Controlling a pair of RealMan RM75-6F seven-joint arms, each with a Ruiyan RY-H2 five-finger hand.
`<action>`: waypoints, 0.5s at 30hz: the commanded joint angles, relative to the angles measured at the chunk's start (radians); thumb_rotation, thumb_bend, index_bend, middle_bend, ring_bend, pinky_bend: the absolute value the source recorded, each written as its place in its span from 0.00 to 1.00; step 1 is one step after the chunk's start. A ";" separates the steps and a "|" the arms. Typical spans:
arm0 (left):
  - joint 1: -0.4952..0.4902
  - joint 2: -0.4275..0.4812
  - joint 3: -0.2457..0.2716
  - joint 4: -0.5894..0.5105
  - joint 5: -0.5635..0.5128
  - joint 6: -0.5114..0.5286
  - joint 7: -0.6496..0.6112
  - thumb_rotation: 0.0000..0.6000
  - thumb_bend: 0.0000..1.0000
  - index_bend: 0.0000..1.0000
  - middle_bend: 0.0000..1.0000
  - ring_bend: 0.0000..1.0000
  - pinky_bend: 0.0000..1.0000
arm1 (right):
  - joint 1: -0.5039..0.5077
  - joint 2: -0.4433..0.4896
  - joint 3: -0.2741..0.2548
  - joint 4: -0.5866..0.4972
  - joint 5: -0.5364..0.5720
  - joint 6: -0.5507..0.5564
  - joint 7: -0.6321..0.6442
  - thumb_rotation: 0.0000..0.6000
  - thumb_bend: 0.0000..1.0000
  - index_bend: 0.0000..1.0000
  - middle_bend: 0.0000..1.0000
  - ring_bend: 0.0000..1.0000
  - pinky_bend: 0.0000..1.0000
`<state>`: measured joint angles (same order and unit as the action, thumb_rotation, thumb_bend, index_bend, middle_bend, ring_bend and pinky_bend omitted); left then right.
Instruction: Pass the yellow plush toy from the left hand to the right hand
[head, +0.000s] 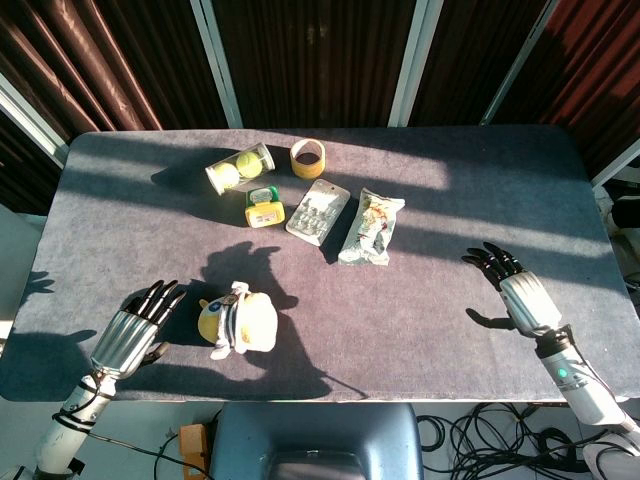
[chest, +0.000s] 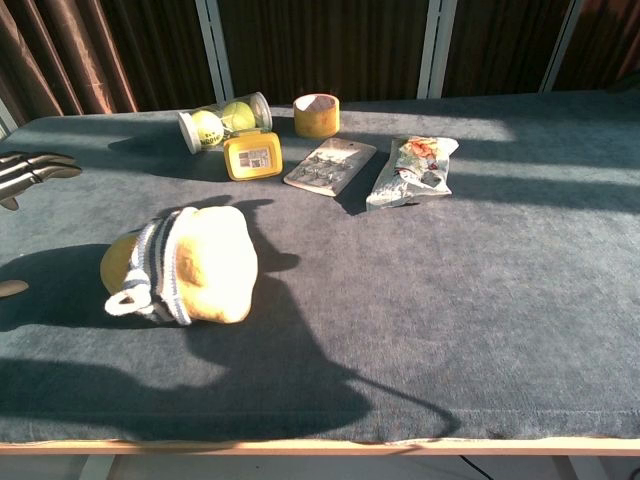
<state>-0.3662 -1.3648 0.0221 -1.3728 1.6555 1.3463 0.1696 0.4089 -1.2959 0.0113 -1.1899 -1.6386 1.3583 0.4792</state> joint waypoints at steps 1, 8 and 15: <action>0.000 0.001 -0.001 -0.002 -0.002 0.000 -0.001 1.00 0.22 0.00 0.00 0.00 0.33 | 0.000 0.000 0.000 0.001 0.000 -0.001 0.002 1.00 0.16 0.18 0.10 0.00 0.12; 0.001 0.009 -0.001 -0.011 -0.004 -0.003 0.010 1.00 0.22 0.00 0.00 0.00 0.33 | 0.003 -0.001 -0.003 0.001 -0.005 -0.007 0.008 1.00 0.16 0.18 0.10 0.00 0.12; -0.003 0.011 0.002 -0.010 0.010 -0.001 0.004 1.00 0.22 0.00 0.00 0.00 0.32 | 0.004 0.003 -0.007 -0.001 -0.009 -0.011 0.016 1.00 0.16 0.18 0.10 0.00 0.12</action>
<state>-0.3682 -1.3526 0.0231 -1.3845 1.6623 1.3431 0.1758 0.4133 -1.2932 0.0043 -1.1908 -1.6480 1.3468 0.4953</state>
